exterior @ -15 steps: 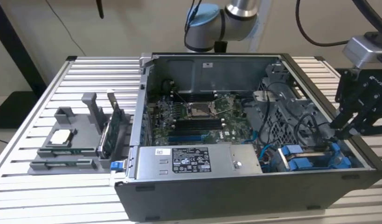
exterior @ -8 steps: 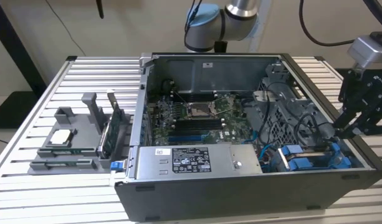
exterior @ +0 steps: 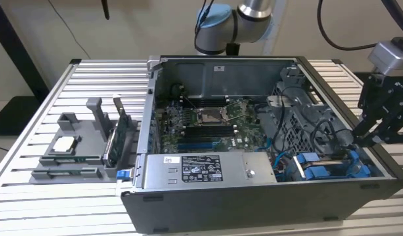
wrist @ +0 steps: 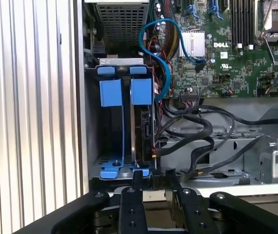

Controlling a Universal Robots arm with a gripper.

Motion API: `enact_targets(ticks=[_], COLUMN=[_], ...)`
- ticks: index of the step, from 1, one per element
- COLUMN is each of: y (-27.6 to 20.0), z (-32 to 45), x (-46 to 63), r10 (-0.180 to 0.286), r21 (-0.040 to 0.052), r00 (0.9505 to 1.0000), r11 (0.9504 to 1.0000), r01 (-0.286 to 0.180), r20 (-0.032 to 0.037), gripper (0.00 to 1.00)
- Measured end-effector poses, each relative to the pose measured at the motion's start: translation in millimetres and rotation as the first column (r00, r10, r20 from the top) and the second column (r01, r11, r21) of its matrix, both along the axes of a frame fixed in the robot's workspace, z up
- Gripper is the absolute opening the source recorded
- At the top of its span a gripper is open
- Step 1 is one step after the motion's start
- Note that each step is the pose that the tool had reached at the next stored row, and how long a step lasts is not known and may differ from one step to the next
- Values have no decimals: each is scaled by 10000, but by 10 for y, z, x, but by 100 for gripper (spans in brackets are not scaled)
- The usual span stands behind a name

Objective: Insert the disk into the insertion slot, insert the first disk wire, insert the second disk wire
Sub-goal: 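Insert the second disk wire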

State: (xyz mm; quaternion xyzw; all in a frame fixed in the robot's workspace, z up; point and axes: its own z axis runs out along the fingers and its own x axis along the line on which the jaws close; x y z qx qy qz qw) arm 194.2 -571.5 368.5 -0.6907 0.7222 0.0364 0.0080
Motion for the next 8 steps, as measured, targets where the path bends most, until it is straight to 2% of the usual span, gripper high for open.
enact_targets(ticks=[3, 7, 8], y=[0, 1, 1], z=[-11, -16, -16], x=[4, 6, 6], r10=[-1, 2, 1], r21=[90, 343, 408], r00=[10000, 10000, 10000], r11=[10000, 9994, 9992], r01=[1, -2, -1], r20=[0, 0, -1], gripper=[33, 30, 23])
